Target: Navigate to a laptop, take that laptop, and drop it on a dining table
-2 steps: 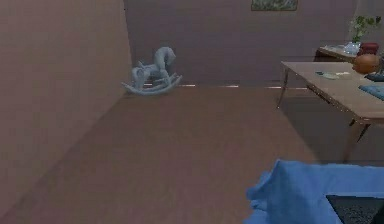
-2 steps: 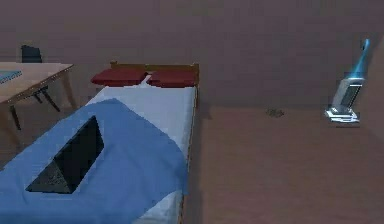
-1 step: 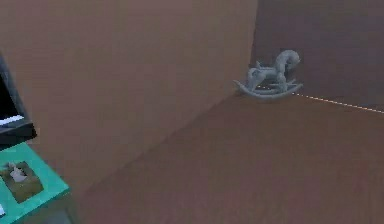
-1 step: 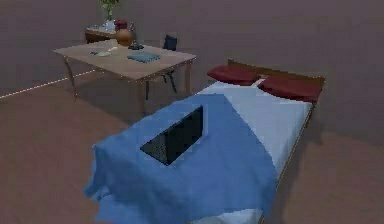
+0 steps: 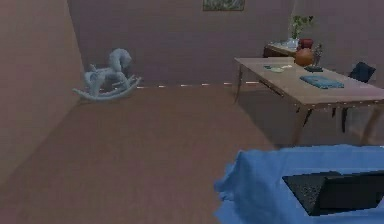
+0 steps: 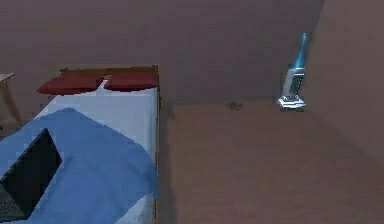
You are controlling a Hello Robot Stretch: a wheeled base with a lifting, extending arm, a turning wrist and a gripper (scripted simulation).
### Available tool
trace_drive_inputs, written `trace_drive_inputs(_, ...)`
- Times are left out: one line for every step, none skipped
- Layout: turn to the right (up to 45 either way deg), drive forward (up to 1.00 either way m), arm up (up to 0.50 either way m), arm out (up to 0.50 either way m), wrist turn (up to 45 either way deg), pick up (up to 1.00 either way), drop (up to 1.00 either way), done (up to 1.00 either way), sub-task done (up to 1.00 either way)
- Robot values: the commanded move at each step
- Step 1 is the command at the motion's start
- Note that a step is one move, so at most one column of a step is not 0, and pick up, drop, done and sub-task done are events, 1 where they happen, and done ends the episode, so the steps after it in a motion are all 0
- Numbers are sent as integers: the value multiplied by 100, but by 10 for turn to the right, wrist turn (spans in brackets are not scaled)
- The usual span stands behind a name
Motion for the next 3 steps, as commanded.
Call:
trace_drive_inputs(420,0,0,0,0,0,0,0,0)
trace_drive_inputs(0,35,0,0,0,0,0,0,0)
trace_drive_inputs(-450,0,0,0,0,0,0,0,0)
